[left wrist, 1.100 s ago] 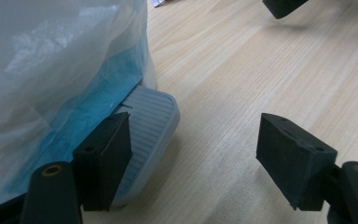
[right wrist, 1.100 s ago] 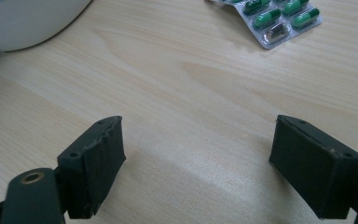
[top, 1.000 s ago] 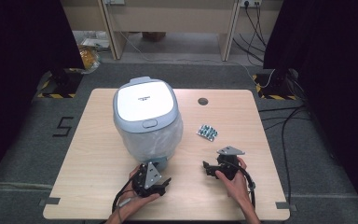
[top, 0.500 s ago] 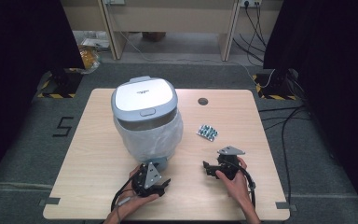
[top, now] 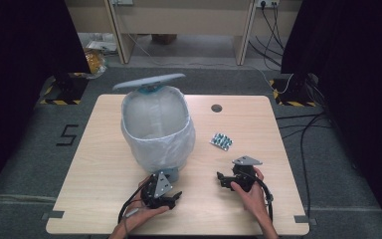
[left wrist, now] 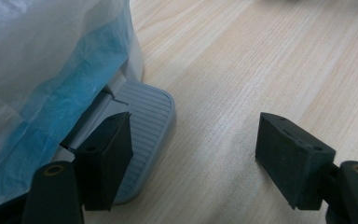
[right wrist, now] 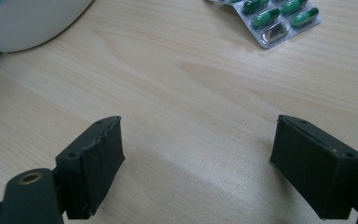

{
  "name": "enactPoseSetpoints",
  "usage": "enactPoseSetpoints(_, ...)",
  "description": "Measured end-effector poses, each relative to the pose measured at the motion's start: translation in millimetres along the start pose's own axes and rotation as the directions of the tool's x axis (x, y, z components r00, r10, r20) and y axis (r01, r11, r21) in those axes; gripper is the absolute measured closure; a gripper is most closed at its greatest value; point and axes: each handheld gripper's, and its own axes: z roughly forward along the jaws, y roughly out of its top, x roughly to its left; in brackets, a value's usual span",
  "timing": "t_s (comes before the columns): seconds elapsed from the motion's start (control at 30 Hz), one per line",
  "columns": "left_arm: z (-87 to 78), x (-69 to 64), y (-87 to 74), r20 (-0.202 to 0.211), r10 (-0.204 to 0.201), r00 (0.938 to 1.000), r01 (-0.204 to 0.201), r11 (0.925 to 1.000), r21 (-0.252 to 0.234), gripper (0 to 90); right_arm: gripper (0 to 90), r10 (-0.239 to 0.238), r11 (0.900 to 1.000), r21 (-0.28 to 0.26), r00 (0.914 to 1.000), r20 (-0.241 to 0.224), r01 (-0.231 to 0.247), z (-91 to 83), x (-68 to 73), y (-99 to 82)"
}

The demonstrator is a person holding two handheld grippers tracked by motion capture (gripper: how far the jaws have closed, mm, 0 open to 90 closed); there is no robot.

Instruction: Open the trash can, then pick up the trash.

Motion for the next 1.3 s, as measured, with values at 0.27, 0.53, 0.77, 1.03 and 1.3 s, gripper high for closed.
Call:
enactPoseSetpoints(0.27,0.0,0.2,0.0,0.002,0.000,1.0000,0.000,1.0000,0.000,26.6,16.6,-0.002,1.0000,0.002,1.0000,0.006,0.002,-1.1,-1.4,-0.7)
enactPoseSetpoints(0.53,-0.1,0.5,-0.1,0.003,0.002,1.0000,-0.002,1.0000,0.000,26.6,16.6,0.000,1.0000,0.003,0.9999,0.011,0.000,-1.0,-1.4,-0.6)
enactPoseSetpoints(0.77,-0.1,0.4,-0.1,0.003,0.002,1.0000,-0.002,1.0000,0.000,26.6,18.2,-0.001,0.9999,-0.017,0.9996,0.028,0.001,0.5,-5.3,3.4)
enactPoseSetpoints(1.03,-0.2,0.3,-0.1,0.002,0.004,1.0000,-0.004,1.0000,0.001,26.5,15.5,-0.042,0.9952,-0.087,0.9990,0.015,0.043,3.2,-13.1,30.9)
enactPoseSetpoints(1.3,-0.5,0.4,-0.1,0.006,0.004,1.0000,-0.004,1.0000,0.004,26.5,15.4,-0.035,0.9926,-0.117,0.9994,0.000,0.035,18.9,-21.2,44.0)
